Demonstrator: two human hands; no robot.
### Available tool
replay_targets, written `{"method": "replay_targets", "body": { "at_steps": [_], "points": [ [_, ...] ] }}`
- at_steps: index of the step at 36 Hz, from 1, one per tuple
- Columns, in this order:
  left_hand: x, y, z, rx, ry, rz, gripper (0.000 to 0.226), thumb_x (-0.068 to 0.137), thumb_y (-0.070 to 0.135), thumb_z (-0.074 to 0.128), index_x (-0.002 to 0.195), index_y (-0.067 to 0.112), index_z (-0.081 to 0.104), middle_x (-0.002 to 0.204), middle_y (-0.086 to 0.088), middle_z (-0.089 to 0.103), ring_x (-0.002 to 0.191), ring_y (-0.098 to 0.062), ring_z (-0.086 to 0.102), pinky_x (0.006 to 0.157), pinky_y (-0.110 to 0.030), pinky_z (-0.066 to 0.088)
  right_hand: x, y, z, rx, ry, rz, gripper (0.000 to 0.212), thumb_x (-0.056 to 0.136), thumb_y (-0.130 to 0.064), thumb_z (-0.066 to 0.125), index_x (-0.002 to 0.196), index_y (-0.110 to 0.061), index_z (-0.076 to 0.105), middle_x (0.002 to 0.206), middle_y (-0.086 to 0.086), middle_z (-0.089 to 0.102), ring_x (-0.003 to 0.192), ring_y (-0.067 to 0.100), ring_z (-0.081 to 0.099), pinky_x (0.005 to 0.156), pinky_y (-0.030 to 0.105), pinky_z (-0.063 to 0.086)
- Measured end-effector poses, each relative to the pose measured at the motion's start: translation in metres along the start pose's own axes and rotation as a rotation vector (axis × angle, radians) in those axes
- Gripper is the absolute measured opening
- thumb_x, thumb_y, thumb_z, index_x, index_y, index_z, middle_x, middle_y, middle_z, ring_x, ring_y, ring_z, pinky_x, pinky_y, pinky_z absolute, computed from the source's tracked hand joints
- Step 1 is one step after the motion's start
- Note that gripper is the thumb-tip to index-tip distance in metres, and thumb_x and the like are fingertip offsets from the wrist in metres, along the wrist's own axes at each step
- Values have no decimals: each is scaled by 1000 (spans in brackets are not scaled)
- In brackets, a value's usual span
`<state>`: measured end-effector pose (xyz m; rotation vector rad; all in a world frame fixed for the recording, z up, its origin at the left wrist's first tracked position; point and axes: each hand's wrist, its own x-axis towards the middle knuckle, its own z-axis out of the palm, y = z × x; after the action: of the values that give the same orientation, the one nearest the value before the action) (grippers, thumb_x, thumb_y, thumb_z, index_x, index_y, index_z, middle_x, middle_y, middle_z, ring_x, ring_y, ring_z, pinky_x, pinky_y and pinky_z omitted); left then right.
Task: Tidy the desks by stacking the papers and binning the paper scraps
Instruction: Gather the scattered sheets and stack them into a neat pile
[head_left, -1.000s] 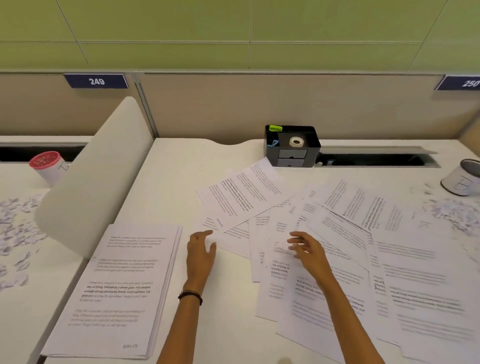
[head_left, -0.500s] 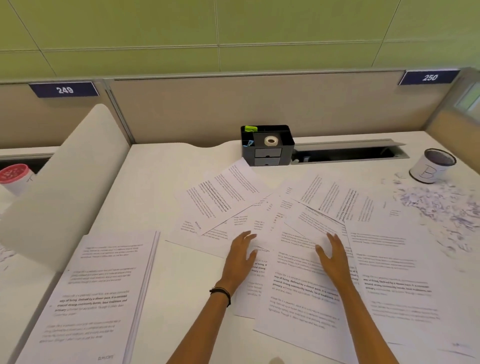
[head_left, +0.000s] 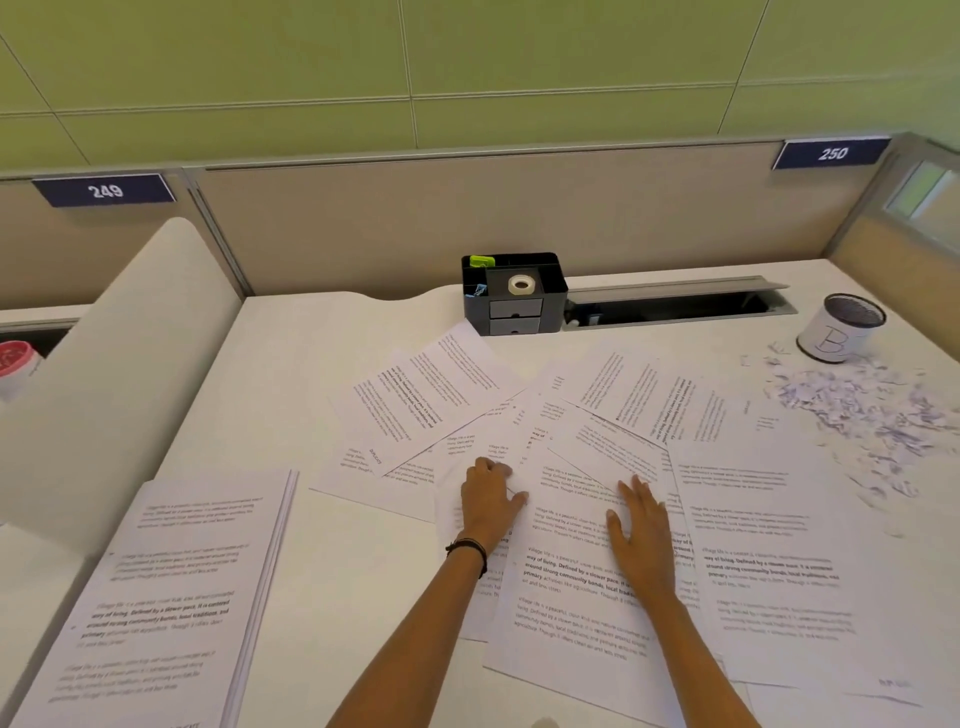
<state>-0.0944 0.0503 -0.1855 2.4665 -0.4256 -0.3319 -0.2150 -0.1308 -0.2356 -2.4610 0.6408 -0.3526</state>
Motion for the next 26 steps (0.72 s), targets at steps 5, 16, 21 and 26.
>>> {"method": "replay_targets", "body": {
  "at_steps": [5,16,21,26],
  "points": [
    [7,8,1,68,-64,-71,49,83,41,64,122,13,52,126,-6,42,121,-22,35,97,-30,32,-1,1,2,-3,14,1,58,90,-40,31,140,-11,38,151,6,29,141,18,23,117,34,9],
    [10,15,3,84,-73,-110,51,86,43,60,125,11,52,126,-8,47,120,-24,35,95,-31,36,-1,0,3,35,38,16,47,96,-28,42,139,-11,39,150,6,32,141,19,24,118,38,12],
    [5,23,7,122,23,-57,41,86,40,61,114,10,61,120,-2,50,114,-22,39,90,-31,34,-1,0,2,33,44,12,46,95,-28,42,138,-10,40,149,6,33,140,19,25,118,39,14],
    [-7,29,15,-243,-3,-38,14,91,25,57,85,13,52,86,4,52,77,-9,45,63,-17,34,-2,-2,1,33,50,16,48,94,-31,39,137,-10,42,148,6,35,139,20,27,117,37,14]
  ]
}}
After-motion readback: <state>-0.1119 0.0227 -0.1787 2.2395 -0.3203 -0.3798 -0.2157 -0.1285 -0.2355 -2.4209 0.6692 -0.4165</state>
